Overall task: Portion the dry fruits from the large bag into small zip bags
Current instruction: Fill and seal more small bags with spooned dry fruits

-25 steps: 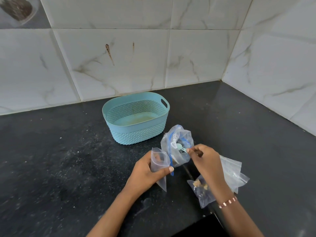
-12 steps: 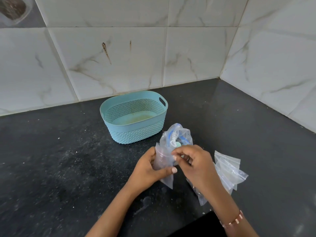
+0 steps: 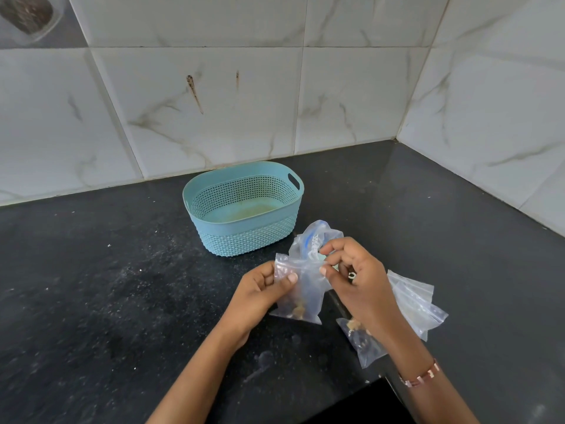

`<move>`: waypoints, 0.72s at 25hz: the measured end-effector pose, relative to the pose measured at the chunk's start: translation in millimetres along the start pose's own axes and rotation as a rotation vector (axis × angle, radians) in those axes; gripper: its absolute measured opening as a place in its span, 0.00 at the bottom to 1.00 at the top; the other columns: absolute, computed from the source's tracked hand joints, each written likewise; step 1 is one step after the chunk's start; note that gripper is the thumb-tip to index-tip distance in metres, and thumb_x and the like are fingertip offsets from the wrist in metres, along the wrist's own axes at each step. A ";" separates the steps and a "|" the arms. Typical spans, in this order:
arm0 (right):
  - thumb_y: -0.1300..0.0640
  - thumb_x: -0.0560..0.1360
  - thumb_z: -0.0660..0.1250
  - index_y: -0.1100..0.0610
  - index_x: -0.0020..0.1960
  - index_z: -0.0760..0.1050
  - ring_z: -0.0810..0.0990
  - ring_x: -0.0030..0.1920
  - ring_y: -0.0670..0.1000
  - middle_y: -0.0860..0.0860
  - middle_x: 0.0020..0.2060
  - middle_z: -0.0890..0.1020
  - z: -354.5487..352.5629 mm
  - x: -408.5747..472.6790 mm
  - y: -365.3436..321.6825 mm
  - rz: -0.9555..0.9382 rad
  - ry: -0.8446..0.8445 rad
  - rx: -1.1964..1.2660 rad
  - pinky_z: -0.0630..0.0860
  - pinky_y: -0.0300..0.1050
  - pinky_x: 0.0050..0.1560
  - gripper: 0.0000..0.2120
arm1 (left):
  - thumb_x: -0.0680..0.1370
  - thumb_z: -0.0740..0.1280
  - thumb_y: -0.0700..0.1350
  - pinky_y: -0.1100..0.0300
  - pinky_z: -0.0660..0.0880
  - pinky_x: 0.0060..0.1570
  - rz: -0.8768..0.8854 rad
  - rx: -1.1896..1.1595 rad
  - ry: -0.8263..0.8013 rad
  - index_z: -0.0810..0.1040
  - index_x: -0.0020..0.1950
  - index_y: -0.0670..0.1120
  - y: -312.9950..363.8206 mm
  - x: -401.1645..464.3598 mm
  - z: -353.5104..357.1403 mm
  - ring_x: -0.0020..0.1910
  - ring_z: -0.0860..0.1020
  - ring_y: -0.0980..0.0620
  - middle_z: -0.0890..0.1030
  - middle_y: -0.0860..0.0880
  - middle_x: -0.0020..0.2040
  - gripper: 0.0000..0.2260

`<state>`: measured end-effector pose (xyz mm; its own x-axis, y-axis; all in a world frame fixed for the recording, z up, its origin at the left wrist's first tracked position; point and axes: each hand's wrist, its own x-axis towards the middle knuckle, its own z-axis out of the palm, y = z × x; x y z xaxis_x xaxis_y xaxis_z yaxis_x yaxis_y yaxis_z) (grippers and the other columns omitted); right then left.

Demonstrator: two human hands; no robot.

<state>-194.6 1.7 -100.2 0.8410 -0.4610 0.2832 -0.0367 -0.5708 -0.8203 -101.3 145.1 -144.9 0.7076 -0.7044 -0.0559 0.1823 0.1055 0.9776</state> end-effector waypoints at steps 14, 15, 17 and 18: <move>0.66 0.69 0.71 0.59 0.37 0.79 0.75 0.33 0.39 0.43 0.29 0.76 9.0 -4.4 -1.5 -0.007 -0.085 0.066 0.70 0.28 0.34 0.04 | 0.67 0.69 0.41 0.68 0.71 0.34 0.099 -0.042 0.032 0.72 0.31 0.45 4.1 4.6 1.5 0.32 0.73 0.56 0.74 0.49 0.30 0.08; 0.67 0.69 0.70 0.58 0.35 0.78 0.75 0.33 0.40 0.43 0.28 0.76 8.9 -4.6 -2.1 -0.007 -0.085 0.083 0.69 0.29 0.33 0.06 | 0.67 0.69 0.41 0.68 0.70 0.33 0.109 -0.027 0.032 0.72 0.30 0.45 4.5 4.6 2.2 0.31 0.72 0.56 0.73 0.49 0.29 0.08; 0.69 0.68 0.70 0.58 0.33 0.78 0.73 0.31 0.40 0.43 0.26 0.76 9.0 -4.2 -3.4 -0.003 -0.089 0.120 0.68 0.29 0.32 0.08 | 0.67 0.69 0.41 0.68 0.69 0.33 0.111 -0.012 0.036 0.72 0.29 0.47 5.2 4.5 3.7 0.31 0.72 0.56 0.72 0.49 0.29 0.09; 0.69 0.68 0.70 0.59 0.33 0.78 0.73 0.30 0.40 0.44 0.26 0.75 8.9 -3.9 -3.9 0.000 -0.093 0.127 0.68 0.29 0.32 0.08 | 0.68 0.68 0.41 0.68 0.69 0.34 0.104 -0.016 0.035 0.73 0.28 0.49 5.2 4.0 4.5 0.31 0.72 0.57 0.73 0.49 0.29 0.09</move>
<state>-193.0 11.8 -102.6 0.8874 -0.3930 0.2411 0.0272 -0.4774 -0.8783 -100.6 139.7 -139.1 0.7465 -0.6643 0.0380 0.1175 0.1878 0.9752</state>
